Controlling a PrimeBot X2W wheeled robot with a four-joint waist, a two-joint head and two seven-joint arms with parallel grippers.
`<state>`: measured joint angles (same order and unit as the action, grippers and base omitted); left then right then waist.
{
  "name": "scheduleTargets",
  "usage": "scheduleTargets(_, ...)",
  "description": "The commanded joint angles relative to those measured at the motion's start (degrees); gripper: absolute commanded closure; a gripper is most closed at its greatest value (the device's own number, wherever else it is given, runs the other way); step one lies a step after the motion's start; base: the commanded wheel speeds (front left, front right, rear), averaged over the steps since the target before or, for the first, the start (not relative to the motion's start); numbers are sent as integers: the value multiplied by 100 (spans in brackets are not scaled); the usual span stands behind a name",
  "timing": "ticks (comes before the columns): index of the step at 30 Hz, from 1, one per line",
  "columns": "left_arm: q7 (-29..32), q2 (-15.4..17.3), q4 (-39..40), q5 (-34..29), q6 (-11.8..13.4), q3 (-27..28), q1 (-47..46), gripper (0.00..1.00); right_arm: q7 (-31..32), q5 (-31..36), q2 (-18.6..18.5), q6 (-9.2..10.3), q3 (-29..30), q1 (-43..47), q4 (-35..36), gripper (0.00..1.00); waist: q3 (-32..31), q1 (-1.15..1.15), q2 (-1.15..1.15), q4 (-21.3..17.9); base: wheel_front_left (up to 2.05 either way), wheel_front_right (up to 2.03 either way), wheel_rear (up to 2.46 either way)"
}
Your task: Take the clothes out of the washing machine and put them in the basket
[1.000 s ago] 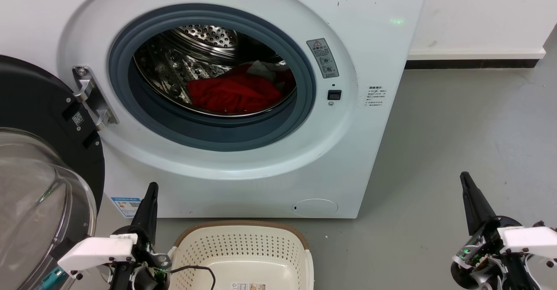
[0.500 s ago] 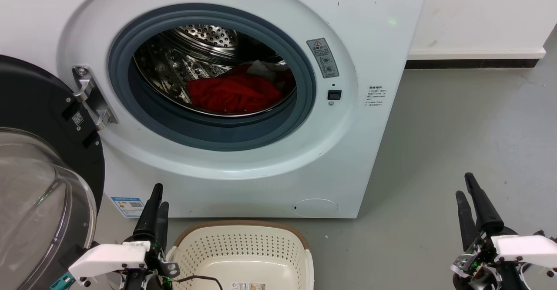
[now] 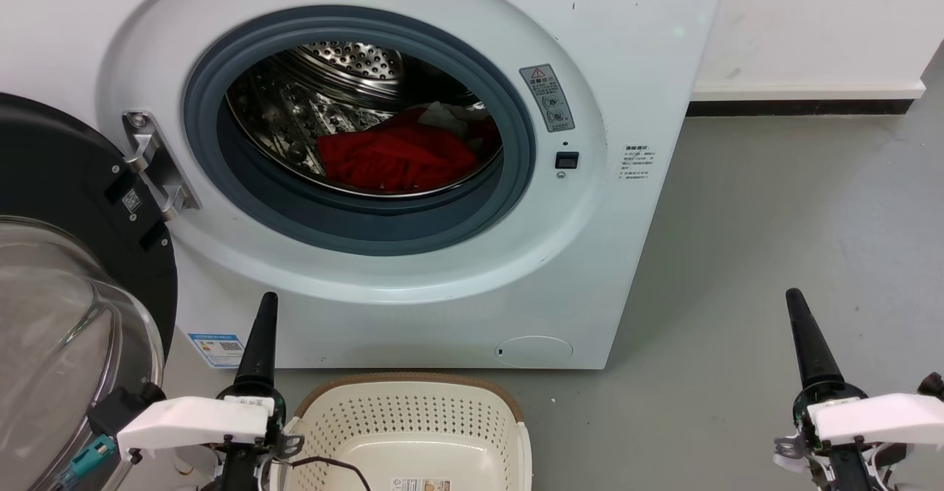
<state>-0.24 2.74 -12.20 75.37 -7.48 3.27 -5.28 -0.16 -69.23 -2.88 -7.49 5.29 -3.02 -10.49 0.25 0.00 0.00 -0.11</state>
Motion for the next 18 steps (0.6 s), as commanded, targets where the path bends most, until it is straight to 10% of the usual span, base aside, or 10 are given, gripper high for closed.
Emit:
scheduleTargets(1,-67,10,132,-235,-1,-27,-187,0,-70,316,-6,-1,-5,8,158,0,-1,0,0,3,0,0,0)
scheduleTargets(18,-419,12,118,-2629,191,-427,-204,0,-424,2415,-4,-1,-168,126,234,0,-5,0,0,4,0,0,0)
